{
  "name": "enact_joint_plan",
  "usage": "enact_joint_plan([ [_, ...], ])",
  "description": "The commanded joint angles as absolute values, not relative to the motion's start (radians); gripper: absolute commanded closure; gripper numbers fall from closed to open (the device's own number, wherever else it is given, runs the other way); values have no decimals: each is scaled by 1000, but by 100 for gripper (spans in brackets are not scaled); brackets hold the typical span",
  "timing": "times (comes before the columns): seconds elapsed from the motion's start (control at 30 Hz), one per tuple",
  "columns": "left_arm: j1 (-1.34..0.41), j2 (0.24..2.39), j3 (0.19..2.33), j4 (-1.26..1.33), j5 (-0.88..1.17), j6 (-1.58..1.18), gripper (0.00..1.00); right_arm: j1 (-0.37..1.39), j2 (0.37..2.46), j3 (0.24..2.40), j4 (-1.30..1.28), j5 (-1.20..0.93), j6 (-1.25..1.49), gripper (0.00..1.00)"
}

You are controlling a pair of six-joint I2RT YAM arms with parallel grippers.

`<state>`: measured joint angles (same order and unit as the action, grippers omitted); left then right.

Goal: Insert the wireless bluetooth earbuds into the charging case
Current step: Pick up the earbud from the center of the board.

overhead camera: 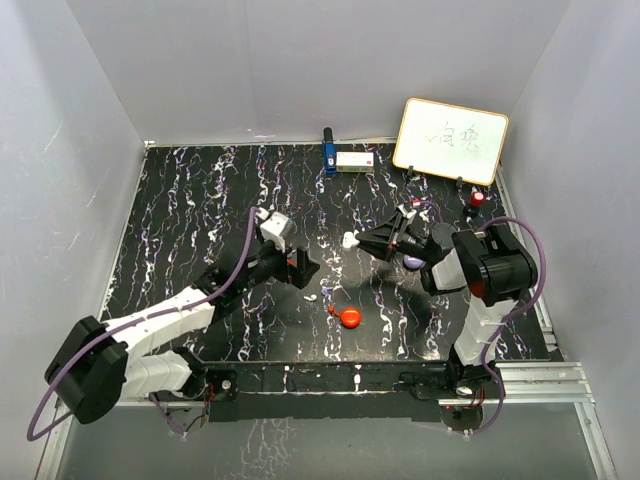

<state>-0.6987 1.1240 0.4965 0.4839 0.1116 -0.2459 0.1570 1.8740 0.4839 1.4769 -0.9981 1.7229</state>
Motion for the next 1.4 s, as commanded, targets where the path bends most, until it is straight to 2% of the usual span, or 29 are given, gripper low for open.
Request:
enact_joint_plan([
  [0.0, -747, 1173, 607, 204, 55, -200, 2, 143, 1812, 504, 1722, -1019, 1656, 100],
  [0.17, -832, 1269, 685, 113, -40, -151, 8, 139, 1748, 500, 1573, -1025, 1554, 100],
  [0.33, -882, 1357, 741, 47, -76, -133, 9, 133, 1675, 497, 1475, -1027, 1494, 100],
  [0.9, -927, 1461, 749, 13, -121, -89, 21, 122, 1670, 474, 1490, -1035, 1493, 100],
  [1.37, -969, 1530, 767, 10, -167, -64, 36, 117, 1673, 479, 1502, -1038, 1505, 100],
])
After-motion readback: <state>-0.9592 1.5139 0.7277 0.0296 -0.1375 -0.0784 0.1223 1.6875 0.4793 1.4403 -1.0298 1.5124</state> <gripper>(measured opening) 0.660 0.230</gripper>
